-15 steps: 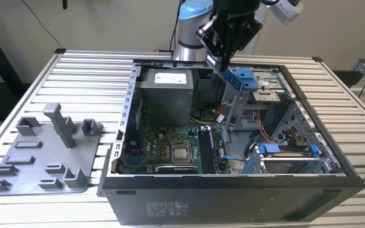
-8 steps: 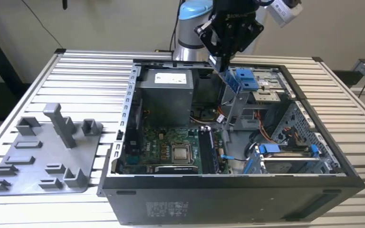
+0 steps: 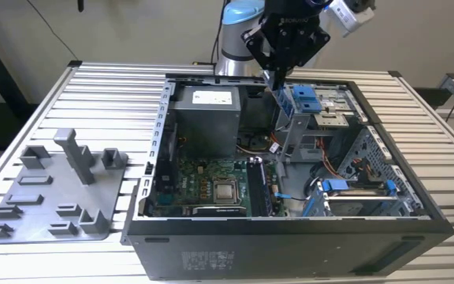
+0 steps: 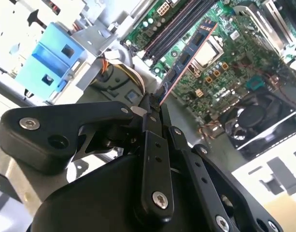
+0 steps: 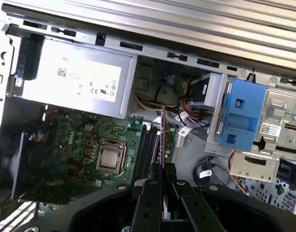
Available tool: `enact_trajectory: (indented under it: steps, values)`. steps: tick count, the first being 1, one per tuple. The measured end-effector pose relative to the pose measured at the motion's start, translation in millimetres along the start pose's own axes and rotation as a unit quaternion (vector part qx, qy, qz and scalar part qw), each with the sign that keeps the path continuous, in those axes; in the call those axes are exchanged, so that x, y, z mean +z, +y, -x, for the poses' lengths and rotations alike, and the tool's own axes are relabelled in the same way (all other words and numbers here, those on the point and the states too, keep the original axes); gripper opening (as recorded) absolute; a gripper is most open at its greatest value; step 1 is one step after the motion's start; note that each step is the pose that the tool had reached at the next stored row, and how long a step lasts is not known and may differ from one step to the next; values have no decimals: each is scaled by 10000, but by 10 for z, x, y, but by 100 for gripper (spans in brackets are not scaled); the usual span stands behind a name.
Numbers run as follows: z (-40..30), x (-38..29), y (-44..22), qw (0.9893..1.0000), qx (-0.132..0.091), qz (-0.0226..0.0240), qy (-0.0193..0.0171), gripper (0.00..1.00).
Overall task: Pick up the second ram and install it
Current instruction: 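Insert the second ram into the second slot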
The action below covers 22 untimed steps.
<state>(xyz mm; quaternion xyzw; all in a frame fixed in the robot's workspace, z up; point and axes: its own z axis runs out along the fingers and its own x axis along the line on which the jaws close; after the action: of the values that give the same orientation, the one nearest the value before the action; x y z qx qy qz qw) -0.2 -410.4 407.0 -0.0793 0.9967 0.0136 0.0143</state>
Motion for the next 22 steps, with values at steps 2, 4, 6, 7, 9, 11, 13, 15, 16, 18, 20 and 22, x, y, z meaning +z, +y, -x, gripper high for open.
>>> enact_trajectory:
  steps: [2, 4, 6, 7, 9, 11, 13, 15, 16, 18, 20, 22]
  values:
    - [0, 2, 0, 9999, 154, -5, -3, 14]
    - [0, 4, 0, 9995, 302, -9, -6, 14]
    - [0, 6, 0, 9990, 440, -13, -8, 14]
    - [0, 8, 0, 9987, 507, -15, -10, 14]
    - [-1, 10, 0, 9980, 639, -19, -13, 14]
    - [0, 11, 0, 9971, 767, -23, -16, 14]
    - [-1, 11, 0, 9962, 875, -27, -18, 14]
    - [-1, 12, 0, 9956, 933, -28, -19, 14]
    - [-2, 12, 0, 9956, 937, -28, -20, 14]
    - [-3, 12, 0, 9956, 938, -28, -20, 14]
    - [-3, 12, 0, 9955, 943, -28, -20, 14]
    - [-3, 17, 1, 9953, 963, -29, -20, 14]
